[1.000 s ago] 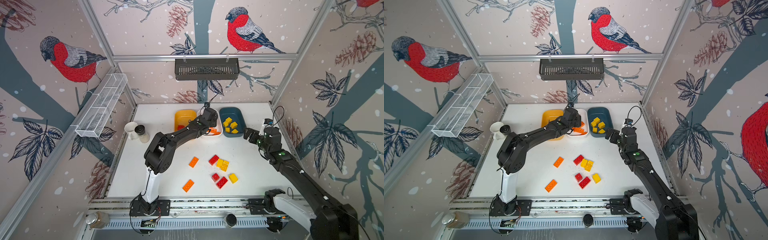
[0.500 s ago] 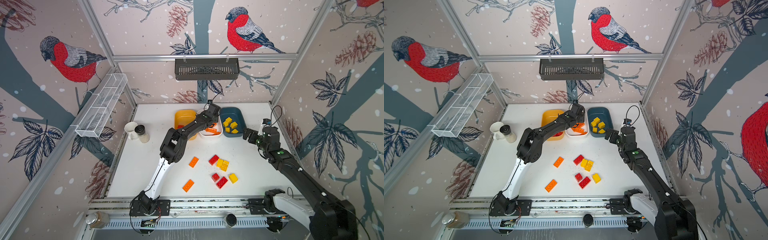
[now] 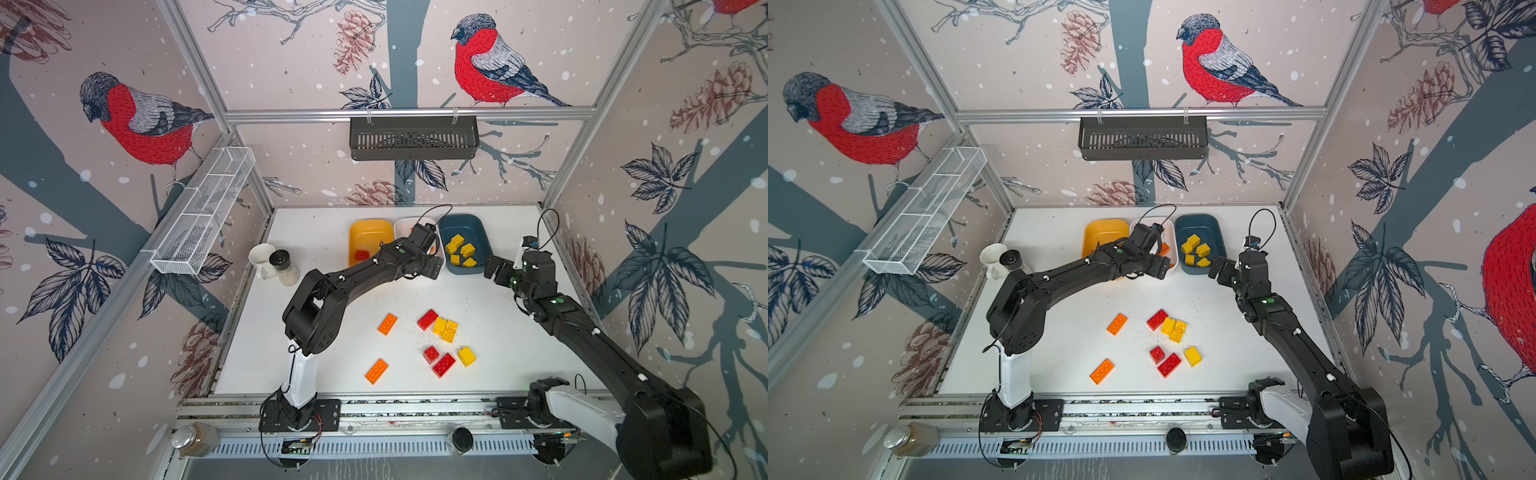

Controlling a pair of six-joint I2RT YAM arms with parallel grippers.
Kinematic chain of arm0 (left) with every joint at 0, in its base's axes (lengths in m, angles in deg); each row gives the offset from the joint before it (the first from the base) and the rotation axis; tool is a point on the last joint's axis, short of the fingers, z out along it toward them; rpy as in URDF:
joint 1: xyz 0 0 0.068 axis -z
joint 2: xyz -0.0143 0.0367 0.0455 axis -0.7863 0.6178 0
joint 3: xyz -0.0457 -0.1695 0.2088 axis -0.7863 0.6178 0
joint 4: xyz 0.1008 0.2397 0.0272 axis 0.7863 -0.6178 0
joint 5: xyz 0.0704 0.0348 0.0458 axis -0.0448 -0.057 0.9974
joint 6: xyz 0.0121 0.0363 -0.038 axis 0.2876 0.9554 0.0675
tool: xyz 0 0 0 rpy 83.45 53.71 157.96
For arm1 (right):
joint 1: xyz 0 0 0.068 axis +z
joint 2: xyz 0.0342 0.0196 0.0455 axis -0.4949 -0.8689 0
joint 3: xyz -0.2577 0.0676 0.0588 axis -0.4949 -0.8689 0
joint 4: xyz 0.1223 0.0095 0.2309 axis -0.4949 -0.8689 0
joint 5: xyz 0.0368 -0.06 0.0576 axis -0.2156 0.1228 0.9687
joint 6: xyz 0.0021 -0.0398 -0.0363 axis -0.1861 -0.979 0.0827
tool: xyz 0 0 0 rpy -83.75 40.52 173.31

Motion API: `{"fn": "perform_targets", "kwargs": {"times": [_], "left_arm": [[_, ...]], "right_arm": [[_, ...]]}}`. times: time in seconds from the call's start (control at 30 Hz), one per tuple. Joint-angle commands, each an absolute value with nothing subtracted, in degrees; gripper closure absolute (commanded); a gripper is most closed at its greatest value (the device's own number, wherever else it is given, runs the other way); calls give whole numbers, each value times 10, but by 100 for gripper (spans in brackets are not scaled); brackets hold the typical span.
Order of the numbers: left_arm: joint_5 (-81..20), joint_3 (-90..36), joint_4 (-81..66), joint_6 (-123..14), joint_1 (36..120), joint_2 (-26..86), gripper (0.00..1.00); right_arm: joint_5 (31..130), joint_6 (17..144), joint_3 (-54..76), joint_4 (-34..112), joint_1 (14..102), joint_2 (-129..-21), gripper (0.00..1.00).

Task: Sort the legos into containers by color
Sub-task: 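Reach the left gripper to a red brick in the pile and grasp it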

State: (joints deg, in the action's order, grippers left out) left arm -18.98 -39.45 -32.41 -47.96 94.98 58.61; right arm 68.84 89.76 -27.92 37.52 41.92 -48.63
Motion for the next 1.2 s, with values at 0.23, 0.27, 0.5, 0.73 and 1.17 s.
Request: {"fn": "perform_targets", "kwargs": {"times": [0.23,0.27,0.5,0.73,1.17], "left_arm": [[-269,-211,-327,-396,969,476,13],[-266,-207,-329,-394,973,479,13],[-280,-209,-316,-380,986,513,18],[-316,-215,-320,-352,994,540,19],[-316,-194,-277,-374,998,513,16]], "right_arm": [[673,902,-276,381,420,-485,0],[671,902,-275,381,420,-485,0],[664,898,-266,377,420,-487,0],[654,896,-267,372,420,-488,0],[650,900,-264,369,420,-495,0]]}}
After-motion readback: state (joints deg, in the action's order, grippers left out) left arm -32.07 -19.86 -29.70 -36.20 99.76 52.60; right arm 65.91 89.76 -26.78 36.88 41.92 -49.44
